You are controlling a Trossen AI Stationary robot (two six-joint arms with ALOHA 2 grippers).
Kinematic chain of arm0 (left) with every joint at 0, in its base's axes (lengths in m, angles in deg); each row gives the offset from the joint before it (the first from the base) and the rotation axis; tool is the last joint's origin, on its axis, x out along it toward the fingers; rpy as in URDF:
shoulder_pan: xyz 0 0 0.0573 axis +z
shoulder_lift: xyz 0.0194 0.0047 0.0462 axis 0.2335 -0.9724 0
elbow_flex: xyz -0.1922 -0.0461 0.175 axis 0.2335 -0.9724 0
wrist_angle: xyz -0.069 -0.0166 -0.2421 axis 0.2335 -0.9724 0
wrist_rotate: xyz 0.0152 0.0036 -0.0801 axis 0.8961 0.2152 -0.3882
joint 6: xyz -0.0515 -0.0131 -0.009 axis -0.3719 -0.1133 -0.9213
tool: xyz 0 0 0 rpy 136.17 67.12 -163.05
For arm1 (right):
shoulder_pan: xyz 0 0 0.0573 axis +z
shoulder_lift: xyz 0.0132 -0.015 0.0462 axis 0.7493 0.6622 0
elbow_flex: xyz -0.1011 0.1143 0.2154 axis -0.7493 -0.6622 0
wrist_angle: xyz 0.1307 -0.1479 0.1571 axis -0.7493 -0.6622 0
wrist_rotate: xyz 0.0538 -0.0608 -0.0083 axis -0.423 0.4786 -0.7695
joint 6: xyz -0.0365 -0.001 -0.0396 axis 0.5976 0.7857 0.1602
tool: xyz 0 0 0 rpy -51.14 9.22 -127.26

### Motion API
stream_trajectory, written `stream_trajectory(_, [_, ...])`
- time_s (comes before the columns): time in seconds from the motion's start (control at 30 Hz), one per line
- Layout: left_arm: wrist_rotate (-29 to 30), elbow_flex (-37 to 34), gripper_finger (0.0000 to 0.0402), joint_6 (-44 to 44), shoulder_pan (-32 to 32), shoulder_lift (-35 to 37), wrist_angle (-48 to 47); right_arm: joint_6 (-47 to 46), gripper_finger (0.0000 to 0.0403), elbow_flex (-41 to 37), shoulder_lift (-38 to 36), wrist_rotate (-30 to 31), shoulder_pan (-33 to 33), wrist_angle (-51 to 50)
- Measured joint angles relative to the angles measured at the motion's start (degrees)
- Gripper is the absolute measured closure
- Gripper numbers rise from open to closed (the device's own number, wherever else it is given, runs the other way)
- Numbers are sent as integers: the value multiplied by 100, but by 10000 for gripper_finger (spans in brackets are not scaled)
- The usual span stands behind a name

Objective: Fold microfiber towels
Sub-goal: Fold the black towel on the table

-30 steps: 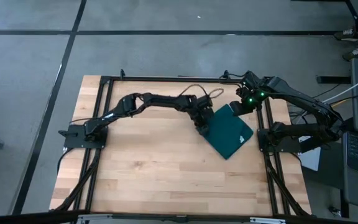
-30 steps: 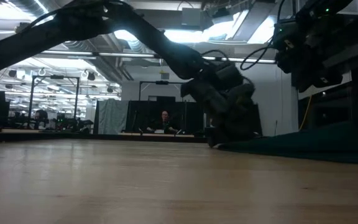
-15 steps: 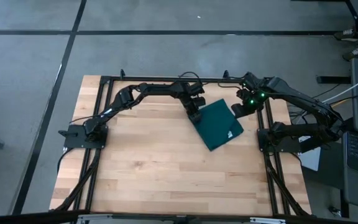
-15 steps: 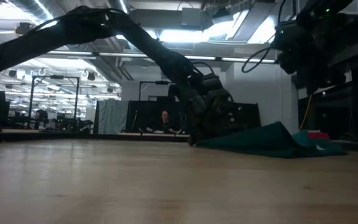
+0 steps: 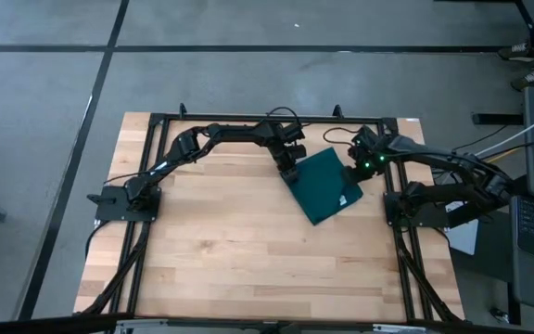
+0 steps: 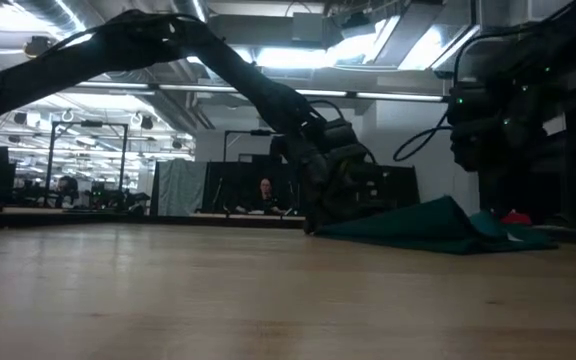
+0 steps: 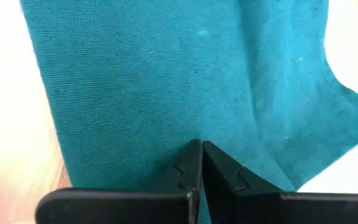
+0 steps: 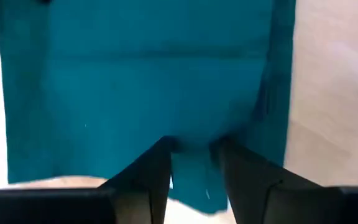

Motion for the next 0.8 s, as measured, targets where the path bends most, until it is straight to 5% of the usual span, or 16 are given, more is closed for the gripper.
stream_trajectory(0.8, [-61,-2,390,23,19,0,20,157,244,346,25,1,-601,188])
